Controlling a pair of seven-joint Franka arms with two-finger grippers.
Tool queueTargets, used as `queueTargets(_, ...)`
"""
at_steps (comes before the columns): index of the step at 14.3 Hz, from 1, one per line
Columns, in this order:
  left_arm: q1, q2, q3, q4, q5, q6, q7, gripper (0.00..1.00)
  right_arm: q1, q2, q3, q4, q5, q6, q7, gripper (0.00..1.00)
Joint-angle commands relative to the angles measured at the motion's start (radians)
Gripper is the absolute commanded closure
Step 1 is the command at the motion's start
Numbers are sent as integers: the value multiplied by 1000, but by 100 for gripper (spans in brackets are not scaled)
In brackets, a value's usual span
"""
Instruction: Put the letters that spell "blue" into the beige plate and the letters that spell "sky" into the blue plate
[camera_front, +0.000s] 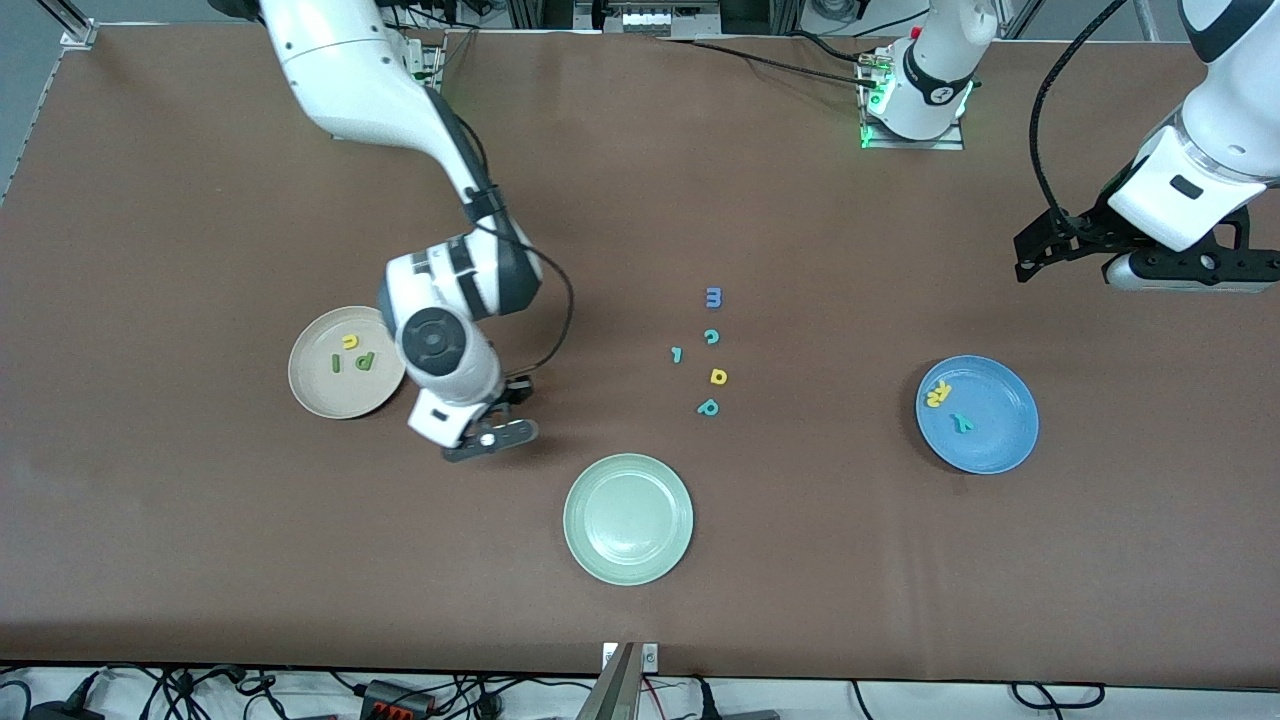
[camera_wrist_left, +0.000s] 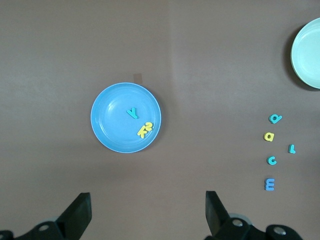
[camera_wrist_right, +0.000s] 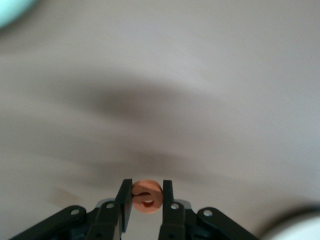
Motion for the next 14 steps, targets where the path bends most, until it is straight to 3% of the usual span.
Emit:
queueTargets(1,5,15,1,32,3,-19,13,0,3,-99,-66,-179,-13,2,-37,88)
queueTargets(3,5,15,1,30,3,-20,13,0,0,-140,-105,-265,-13,-1,-55,88)
queueTargets(6,5,15,4,30,0,-25,13,0,1,-157,-171,-296,-16,-101,-95,88)
queueTargets(12,6,21,11,30,-6,-26,13,0,-2,-152,-196,-362,-11,-103,-109,88)
queueTargets(13,6,22,13,30,-6,-26,13,0,-3,-148,-196,-362,-11,-98,-109,86)
queueTargets(14,6,22,13,30,-6,-26,15,0,-8,-145,-195,-360,-7,-95,-100,56)
